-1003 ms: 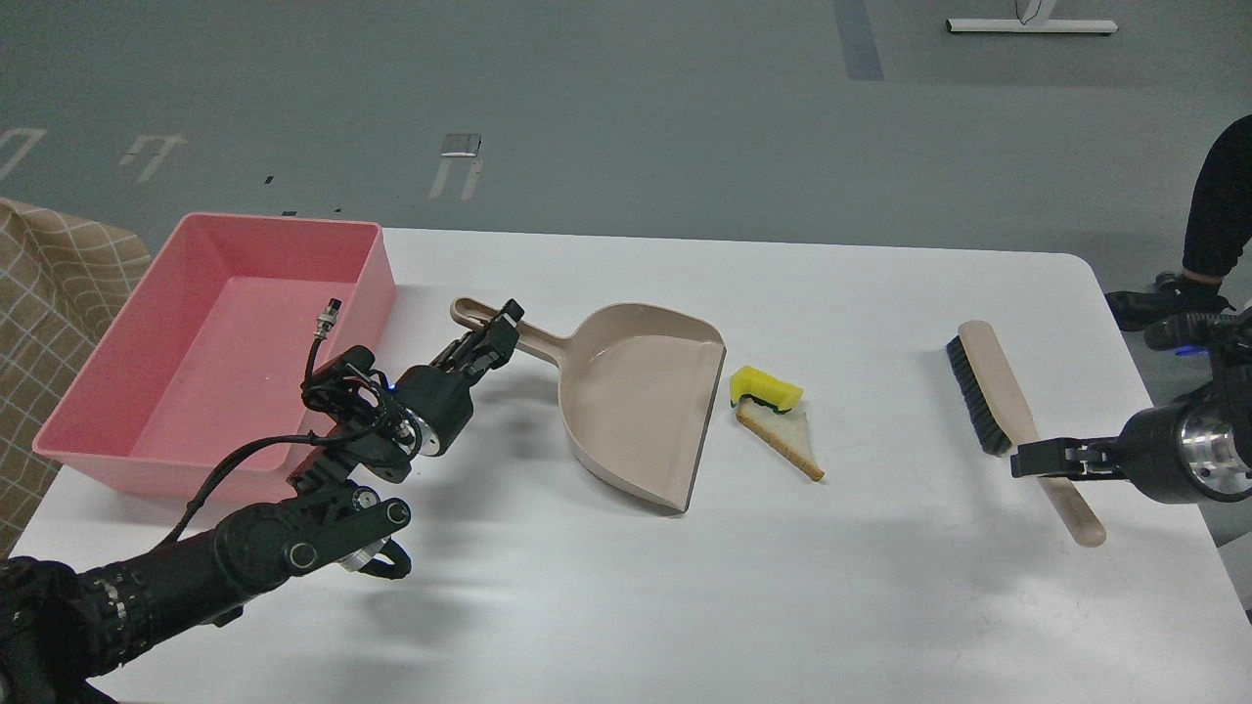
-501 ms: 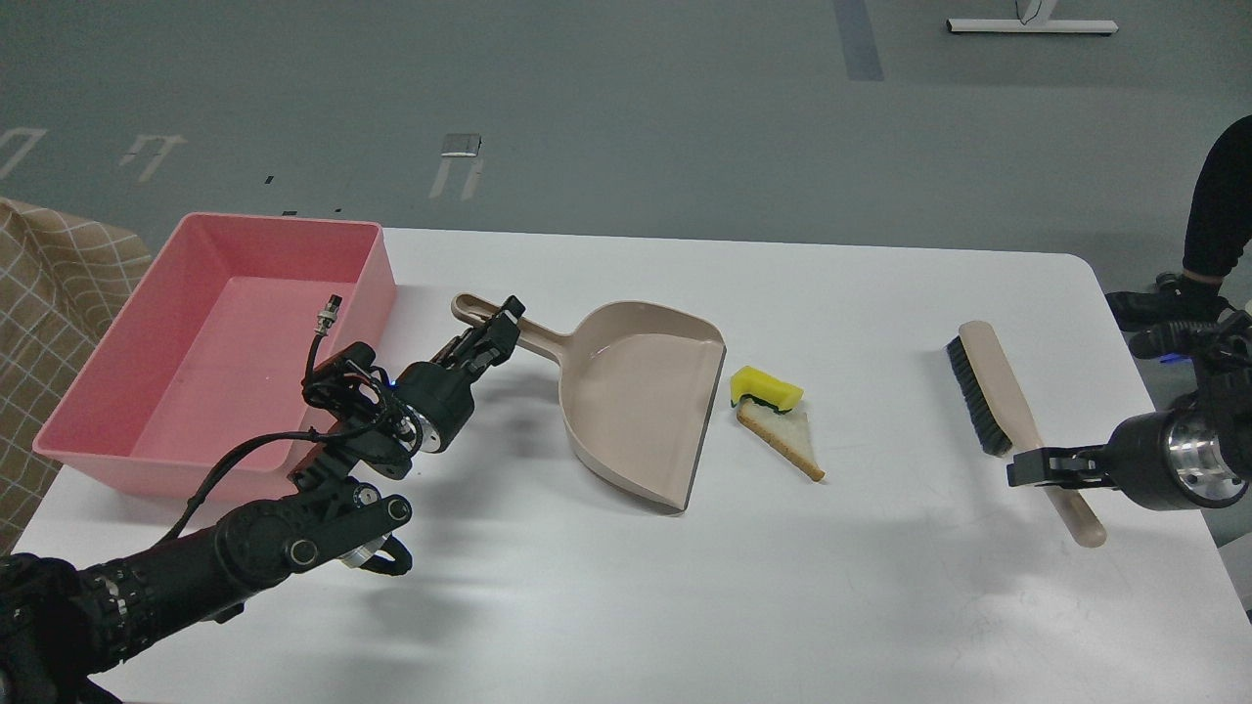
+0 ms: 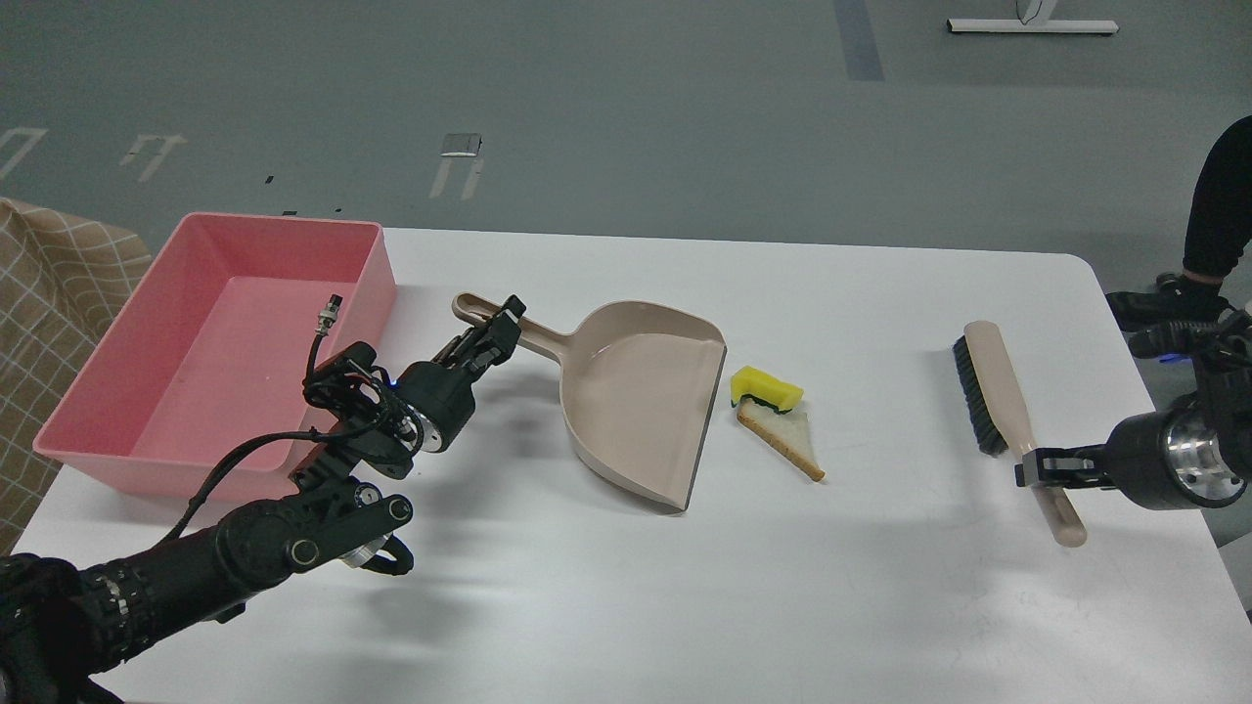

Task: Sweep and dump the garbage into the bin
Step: 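Grasp the brush handle with the right gripper and lift it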

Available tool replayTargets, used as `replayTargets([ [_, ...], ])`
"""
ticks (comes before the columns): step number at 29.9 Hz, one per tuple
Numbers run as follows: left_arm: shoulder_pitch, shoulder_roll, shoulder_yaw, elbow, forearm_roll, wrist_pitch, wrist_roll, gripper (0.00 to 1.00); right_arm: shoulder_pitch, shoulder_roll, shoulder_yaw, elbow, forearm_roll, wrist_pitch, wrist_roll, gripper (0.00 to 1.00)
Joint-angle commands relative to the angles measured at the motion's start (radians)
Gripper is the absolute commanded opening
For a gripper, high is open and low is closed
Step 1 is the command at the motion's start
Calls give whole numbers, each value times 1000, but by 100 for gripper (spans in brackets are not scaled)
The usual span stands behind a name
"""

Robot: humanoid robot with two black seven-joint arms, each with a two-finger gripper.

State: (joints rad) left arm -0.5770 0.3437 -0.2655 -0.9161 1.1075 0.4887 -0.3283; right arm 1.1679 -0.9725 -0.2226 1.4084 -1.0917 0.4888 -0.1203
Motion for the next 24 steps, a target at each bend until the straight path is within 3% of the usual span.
replayTargets([
  [1, -1, 0, 0, 0, 0, 0, 0, 0, 9, -2, 9, 9, 1, 0, 5, 9],
  [5, -6, 0, 0, -1, 0, 0, 0, 0, 16, -5, 14, 40, 3, 0, 7, 0],
  [24, -9, -2, 0, -4, 0, 0, 0, 0, -5, 0, 48, 141, 4, 0, -9, 0],
])
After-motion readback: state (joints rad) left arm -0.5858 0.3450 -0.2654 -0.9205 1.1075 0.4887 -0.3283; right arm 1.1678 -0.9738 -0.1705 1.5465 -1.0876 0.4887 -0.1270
